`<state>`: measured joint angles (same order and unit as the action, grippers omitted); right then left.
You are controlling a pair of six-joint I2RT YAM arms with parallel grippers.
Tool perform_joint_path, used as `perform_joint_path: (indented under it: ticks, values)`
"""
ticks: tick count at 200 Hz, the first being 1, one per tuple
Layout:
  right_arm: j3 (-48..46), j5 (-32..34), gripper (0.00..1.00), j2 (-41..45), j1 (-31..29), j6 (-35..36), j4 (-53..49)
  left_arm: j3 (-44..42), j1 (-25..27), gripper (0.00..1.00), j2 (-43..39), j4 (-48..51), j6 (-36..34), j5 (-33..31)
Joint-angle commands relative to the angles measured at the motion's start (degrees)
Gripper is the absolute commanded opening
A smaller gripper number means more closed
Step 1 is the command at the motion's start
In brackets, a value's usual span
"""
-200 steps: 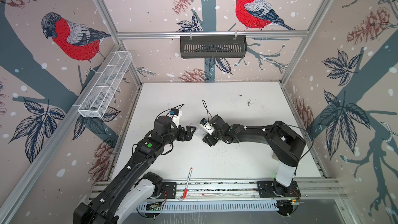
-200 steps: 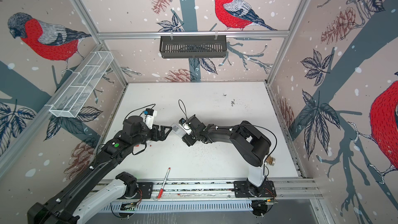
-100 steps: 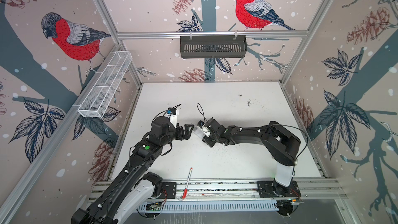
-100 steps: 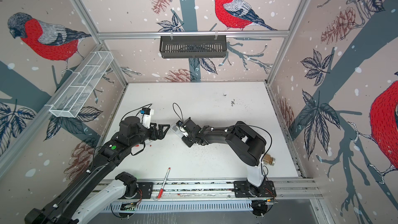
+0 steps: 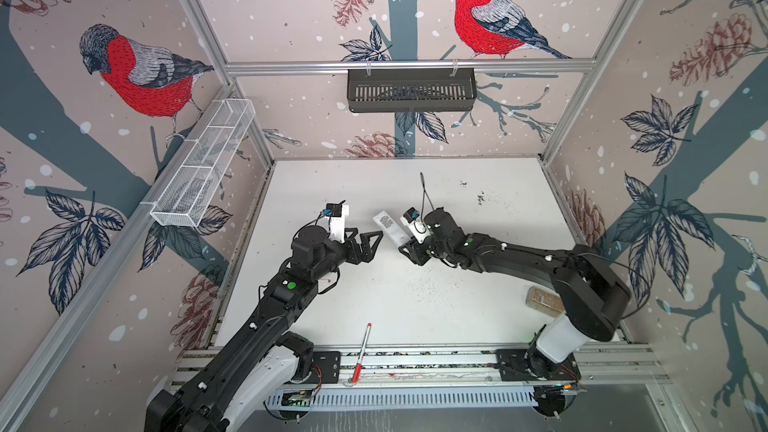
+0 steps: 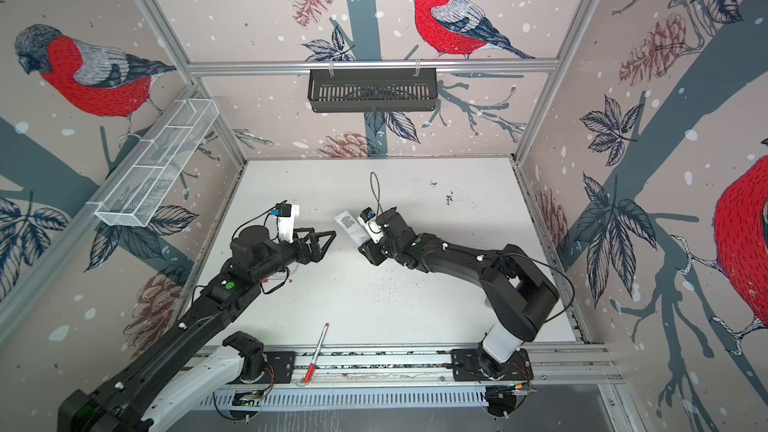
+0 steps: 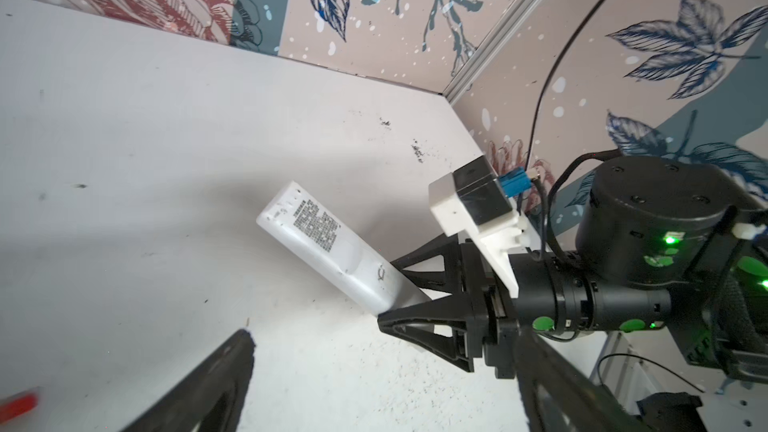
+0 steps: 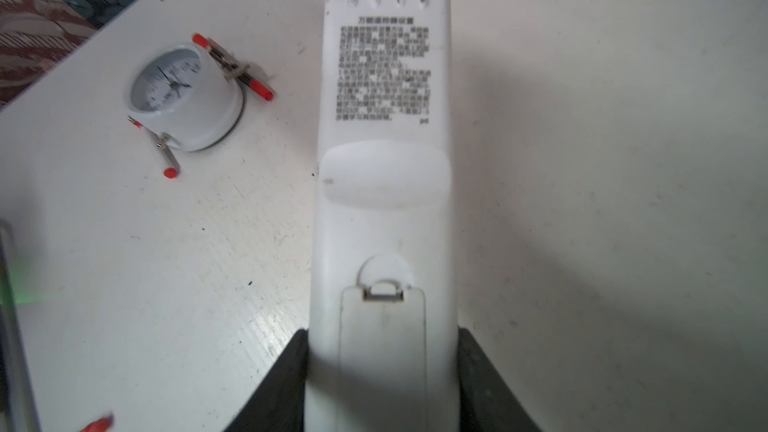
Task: Load the batteries into the remote control
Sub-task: 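Grasp the remote's sides with the right gripper and lift it upright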
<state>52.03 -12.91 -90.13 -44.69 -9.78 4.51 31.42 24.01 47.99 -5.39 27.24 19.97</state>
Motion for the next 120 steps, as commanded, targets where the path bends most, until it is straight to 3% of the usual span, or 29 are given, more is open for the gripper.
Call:
perform_joint_path:
  ticks: [1,57,120]
  values:
    - [-2.8,-9.6,0.31,5.8,3.3,-3.8,6.2,-0.5,-0.1,0.97,2.2,-15.6,2.8,6.7]
    - [-6.9,-24.6,0.3,21.9,10.3,-7.1,8.5,-0.4,1.3,0.97,8.5,-30.9,5.2,14.2]
    - [-7.9,-41.2,0.27,26.8,11.2,-10.8,14.8,1.2,6.1,0.97,14.8,-47.0,7.7,20.5]
